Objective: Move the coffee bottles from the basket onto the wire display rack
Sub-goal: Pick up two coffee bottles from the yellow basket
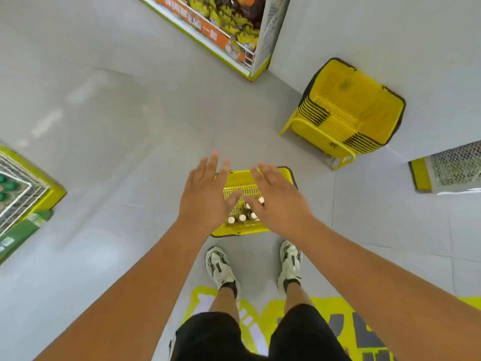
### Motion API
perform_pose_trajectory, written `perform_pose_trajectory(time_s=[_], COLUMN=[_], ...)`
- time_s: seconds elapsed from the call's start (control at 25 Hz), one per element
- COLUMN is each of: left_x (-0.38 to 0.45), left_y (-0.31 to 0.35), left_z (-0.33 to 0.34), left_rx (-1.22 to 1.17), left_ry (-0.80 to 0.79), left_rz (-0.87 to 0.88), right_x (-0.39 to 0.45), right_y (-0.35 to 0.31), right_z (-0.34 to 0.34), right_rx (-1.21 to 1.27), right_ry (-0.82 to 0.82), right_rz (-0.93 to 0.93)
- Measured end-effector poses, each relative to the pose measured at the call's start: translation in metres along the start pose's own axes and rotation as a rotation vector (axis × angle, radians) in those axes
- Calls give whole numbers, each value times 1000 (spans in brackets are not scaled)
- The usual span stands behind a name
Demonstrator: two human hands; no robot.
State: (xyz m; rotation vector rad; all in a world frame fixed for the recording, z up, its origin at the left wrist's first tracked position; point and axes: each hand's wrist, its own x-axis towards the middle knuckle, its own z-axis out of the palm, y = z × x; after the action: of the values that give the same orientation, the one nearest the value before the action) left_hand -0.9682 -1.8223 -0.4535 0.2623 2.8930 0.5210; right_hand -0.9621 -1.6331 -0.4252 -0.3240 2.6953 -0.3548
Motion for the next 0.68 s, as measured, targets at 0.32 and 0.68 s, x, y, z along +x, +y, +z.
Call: perform_pose_trajectory(time_s=[0.32,0.68], left_x=[-5,-12], left_y=[-40,-80], left_z=[189,361], left_rx=[-108,-98], left_ry=[-166,-300], left_rz=[-145,-296], right_x=[48,93], right_y=[87,160], right_z=[163,318], right_rx=[15,49], right_ry=[-220,-401], right_rz=[-5,-63])
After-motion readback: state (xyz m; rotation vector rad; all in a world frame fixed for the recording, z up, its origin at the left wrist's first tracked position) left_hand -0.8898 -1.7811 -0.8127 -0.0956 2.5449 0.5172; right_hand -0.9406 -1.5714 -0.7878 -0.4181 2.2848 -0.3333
